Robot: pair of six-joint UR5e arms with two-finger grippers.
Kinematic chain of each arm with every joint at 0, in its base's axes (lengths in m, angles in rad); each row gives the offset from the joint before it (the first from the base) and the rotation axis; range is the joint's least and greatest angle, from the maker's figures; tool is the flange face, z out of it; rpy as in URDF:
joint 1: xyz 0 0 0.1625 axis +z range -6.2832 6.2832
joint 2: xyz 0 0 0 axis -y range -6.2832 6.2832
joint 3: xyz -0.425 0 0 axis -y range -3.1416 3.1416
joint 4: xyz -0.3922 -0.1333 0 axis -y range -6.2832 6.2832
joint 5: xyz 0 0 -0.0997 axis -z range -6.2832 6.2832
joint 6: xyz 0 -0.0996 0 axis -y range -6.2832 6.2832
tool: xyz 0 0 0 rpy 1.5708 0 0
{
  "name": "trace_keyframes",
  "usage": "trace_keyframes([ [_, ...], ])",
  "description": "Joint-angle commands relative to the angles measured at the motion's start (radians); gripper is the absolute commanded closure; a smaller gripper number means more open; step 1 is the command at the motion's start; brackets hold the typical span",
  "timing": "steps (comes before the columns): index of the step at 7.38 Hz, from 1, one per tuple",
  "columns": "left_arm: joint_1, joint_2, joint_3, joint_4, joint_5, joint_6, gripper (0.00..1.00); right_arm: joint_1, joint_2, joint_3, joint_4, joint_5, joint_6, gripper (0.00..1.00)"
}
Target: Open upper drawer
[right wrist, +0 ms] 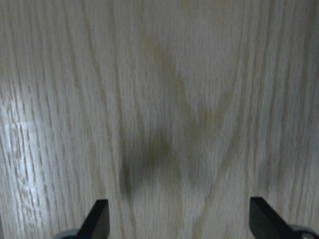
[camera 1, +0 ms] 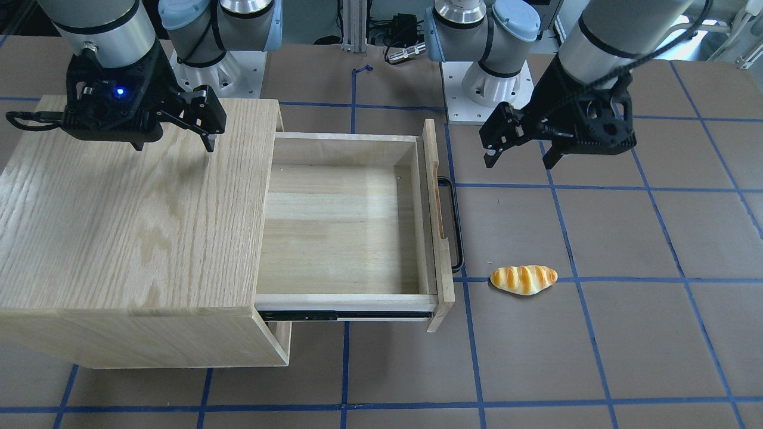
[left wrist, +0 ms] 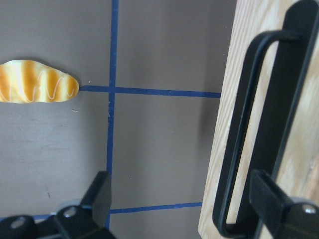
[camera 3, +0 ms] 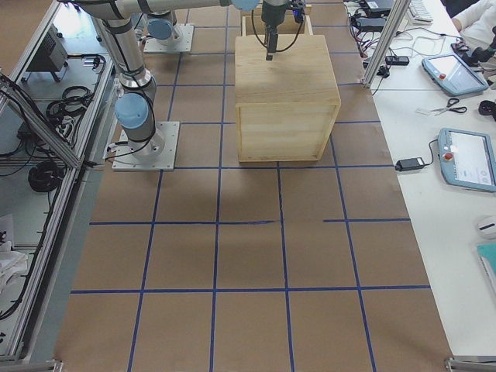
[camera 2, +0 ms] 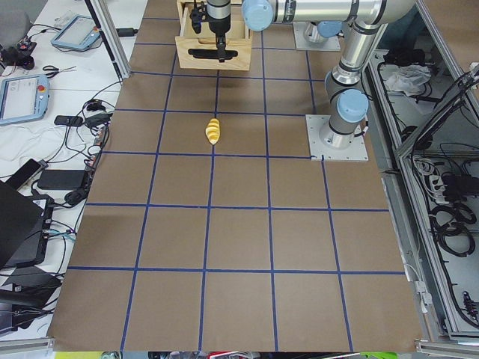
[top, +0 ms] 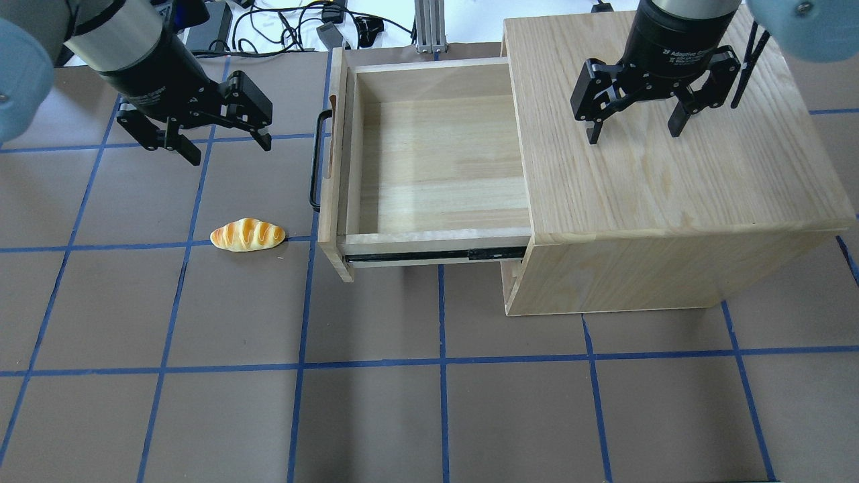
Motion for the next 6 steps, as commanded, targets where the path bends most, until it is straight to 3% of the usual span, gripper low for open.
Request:
trace_keyframes([
  [1,-0.055,0.033,-0.007,-0.001,0.128,-0.073,0.0,0.0,0.0,0.0,0.0,0.0,0.0,0.0],
  [6,-0.063,0.01,-0.012,0.054,0.1,-0.06,0.0,0.0,0.0,-0.001,0.0,0.0,0.0,0.0],
])
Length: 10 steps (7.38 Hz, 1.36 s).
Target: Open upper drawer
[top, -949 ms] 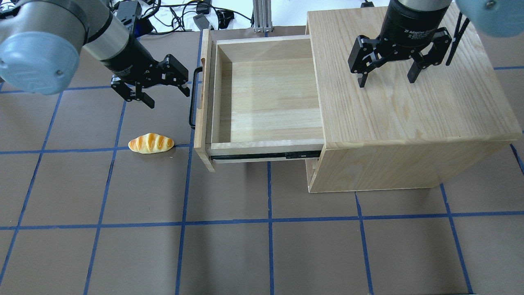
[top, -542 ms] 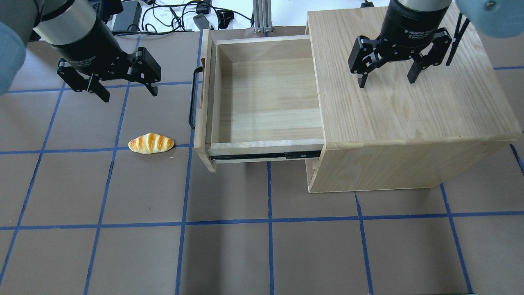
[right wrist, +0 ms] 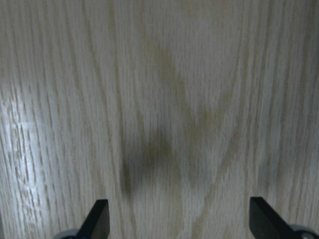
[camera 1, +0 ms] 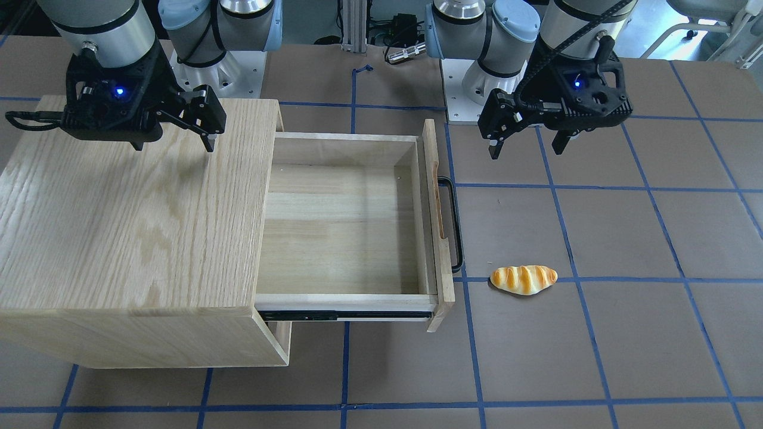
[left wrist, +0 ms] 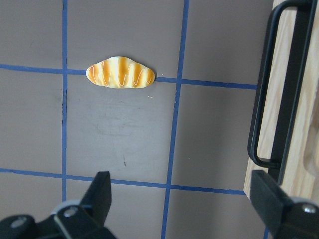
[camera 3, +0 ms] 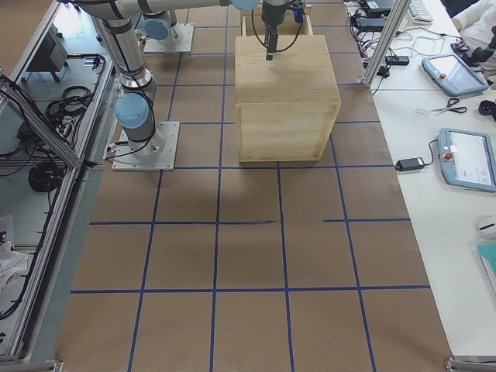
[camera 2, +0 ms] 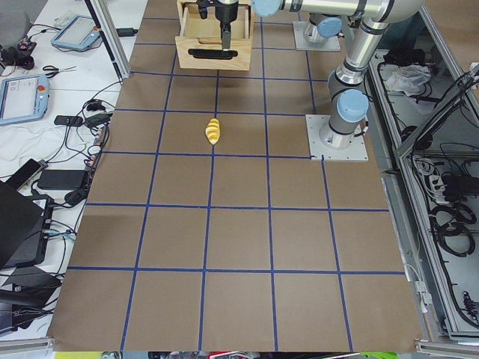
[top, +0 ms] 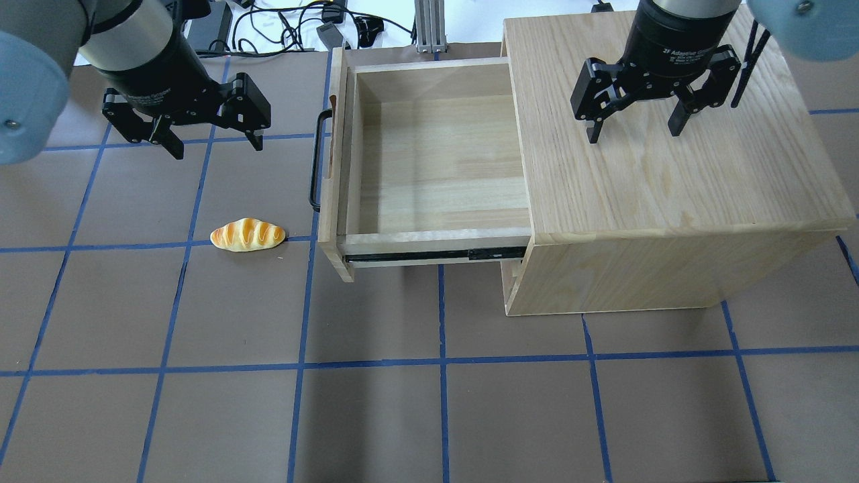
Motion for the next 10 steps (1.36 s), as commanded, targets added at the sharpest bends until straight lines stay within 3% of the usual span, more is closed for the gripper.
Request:
trace_keyframes([
  [1,-0.003,0.0,-0.004,0.001,-0.101,0.011,0.0,0.0,0.0,0.001,0.0,0.0,0.0,0.0],
  [3,-0.003,0.004,-0.004,-0.005,-0.064,0.016,0.0,0.0,0.0,0.0,0.0,0.0,0.0,0.0],
  [10,-0.003,0.009,-0.006,-0.009,-0.062,0.061,0.0,0.0,0.0,0.0,0.0,0.0,0.0,0.0],
])
